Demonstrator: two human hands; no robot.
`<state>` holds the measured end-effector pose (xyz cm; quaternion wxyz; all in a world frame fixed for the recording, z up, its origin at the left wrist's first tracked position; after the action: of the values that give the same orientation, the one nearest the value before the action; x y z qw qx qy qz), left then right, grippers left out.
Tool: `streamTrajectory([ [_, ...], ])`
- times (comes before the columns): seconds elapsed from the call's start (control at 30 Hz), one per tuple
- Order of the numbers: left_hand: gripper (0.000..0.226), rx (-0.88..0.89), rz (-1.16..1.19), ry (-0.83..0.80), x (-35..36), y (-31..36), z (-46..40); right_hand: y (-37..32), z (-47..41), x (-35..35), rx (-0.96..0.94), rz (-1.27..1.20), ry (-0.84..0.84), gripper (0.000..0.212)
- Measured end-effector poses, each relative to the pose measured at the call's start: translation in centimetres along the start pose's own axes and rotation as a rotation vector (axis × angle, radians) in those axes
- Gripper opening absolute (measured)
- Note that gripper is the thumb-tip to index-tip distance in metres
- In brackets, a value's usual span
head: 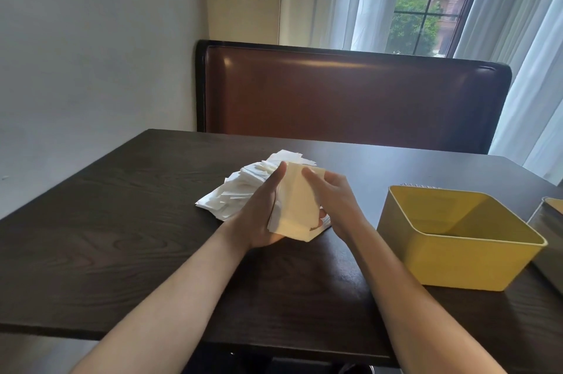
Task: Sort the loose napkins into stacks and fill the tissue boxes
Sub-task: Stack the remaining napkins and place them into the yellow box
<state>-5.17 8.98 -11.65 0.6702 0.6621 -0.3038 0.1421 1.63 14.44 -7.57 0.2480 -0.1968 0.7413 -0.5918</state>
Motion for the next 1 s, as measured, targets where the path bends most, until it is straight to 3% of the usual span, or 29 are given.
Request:
streamTrajectory([
  [0.17, 0.059, -0.021, 0.071, 0.023, 0.0, -0.1, 0.3, 0.9, -0.5, -0.1, 0.035, -0.013, -0.016, 0.008],
  [0.23, 0.054, -0.034, 0.087, 0.017, 0.3, -0.3, 0.4, 1.2, -0.5, -0.4, 0.054, -0.012, -0.012, 0.021],
  [0.47, 0.068, -0.123, 0.002, 0.053, -0.3, -0.8, 0.8, -1.1, -0.2, -1.2, -0.122, 0.086, 0.056, 0.013],
  [0.67, 0.071, -0.131, -0.013, 0.064, -0.5, -0.8, 1.0, -0.6, -0.4, -0.3, -0.112, 0.090, -0.051, 0.014],
  [1.0, 0.064, -0.139, -0.013, 0.079, -0.2, -0.8, 1.2, -0.7, -0.6, -0.5, -0.130, 0.129, -0.003, 0.017],
])
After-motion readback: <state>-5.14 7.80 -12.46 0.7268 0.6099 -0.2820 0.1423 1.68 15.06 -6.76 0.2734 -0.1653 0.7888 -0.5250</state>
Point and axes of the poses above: each hand's wrist, its own z-axis away from the middle knuckle, its own x-axis out of the palm, y = z × x, the point moved 10 cm from there along -z, towards the middle knuckle, and after that the axes turned 10 degrees about -y, right-handed, at the moved point
